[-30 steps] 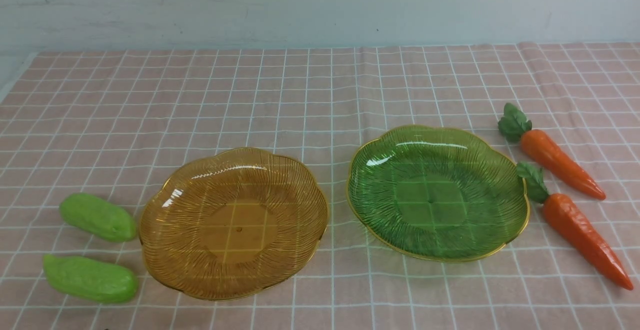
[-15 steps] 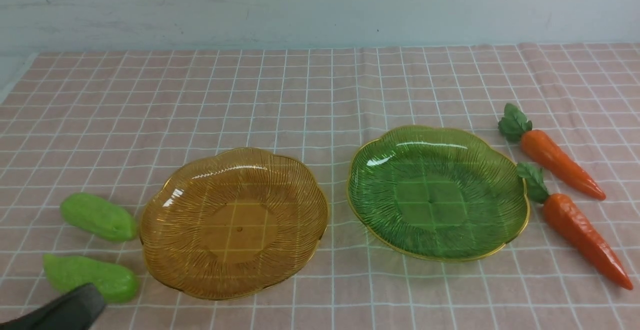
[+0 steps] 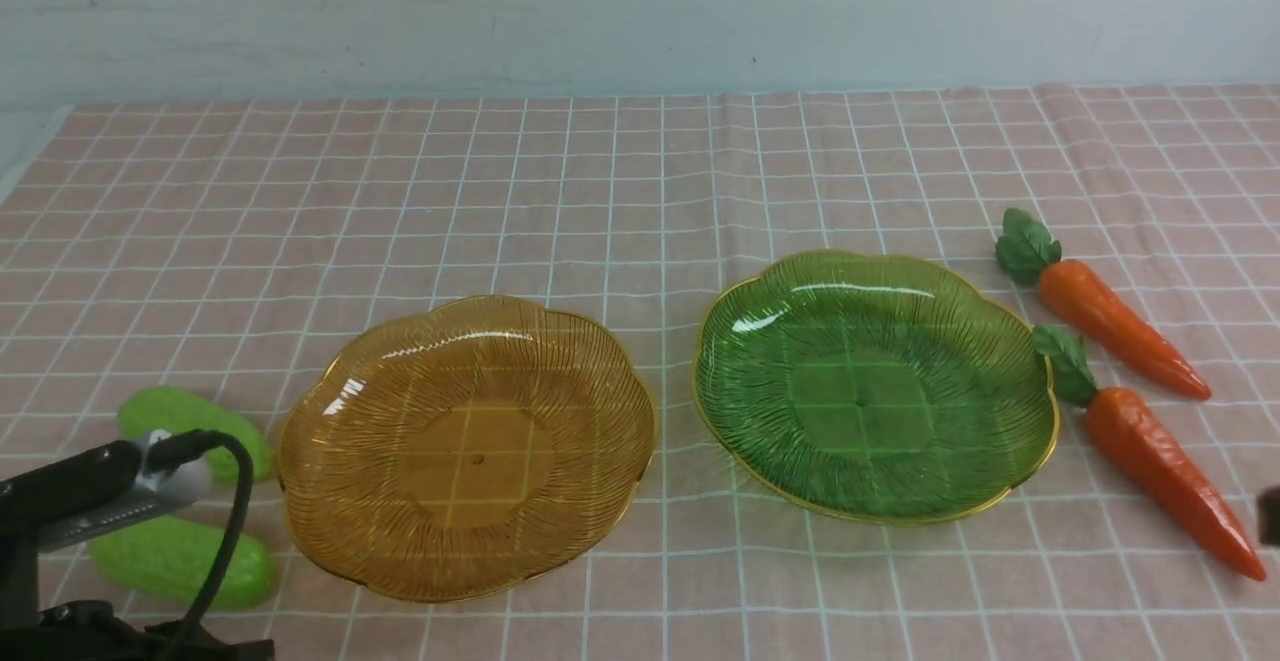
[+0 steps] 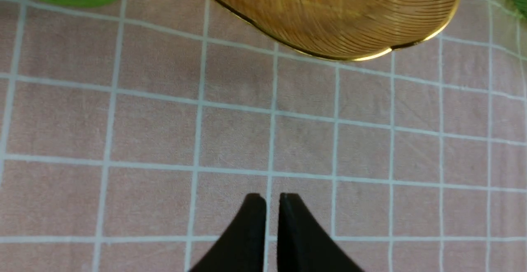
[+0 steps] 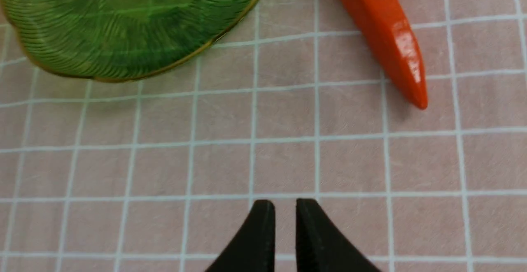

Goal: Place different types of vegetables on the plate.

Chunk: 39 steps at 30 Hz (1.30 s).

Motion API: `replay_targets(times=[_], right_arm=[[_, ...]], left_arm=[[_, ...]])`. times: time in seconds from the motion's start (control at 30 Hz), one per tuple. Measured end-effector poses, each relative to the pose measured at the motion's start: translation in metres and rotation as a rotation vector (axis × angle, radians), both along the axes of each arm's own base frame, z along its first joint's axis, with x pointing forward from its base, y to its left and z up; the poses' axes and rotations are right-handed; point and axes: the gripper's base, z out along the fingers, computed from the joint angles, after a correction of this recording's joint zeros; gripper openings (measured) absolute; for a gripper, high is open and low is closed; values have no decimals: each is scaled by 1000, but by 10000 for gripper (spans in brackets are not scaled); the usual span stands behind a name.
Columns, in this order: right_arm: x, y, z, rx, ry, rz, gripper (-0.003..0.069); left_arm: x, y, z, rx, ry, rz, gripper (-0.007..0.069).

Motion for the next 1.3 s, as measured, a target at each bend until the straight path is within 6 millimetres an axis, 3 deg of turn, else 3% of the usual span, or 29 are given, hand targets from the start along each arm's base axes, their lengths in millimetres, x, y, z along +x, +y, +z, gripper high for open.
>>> replay_targets(times=[0.03,0.13,0.23,0.3,0.5,0.7,0.8,0.9,1.03,1.1,1.17,1.3], right_arm=[[4,0,0,-9,-5,1,145],[46,-1,1,-92,-54,35,301],[90,-2,-14,-205,-5,95,437],[112,-2,-33,-240,60,121,469],[155,-1,-87,-308,215,184,479],[169,-2,-123,-342,317,219,465],[176,-2,-124,-340,321,204,395],[179,-3,-121,-340,353,178,255],[179,-6,-95,-347,418,130,259],[183,1,-53,-245,336,76,259],[186,15,-32,-147,253,106,259],[195,54,-39,-26,182,216,259]], left_arm=[[1,0,0,1,0,3,85],[5,1,0,6,-17,9,153],[5,1,0,17,-25,-6,242],[5,1,0,19,-27,-9,265],[5,1,0,20,-28,-10,273],[5,1,0,20,-28,-10,273],[5,1,0,20,-28,-10,273],[5,1,0,20,-28,-10,273],[5,1,0,20,-28,-10,273],[5,1,0,20,-28,-10,273],[5,1,0,19,-27,-10,273],[5,1,0,19,-27,-10,273]])
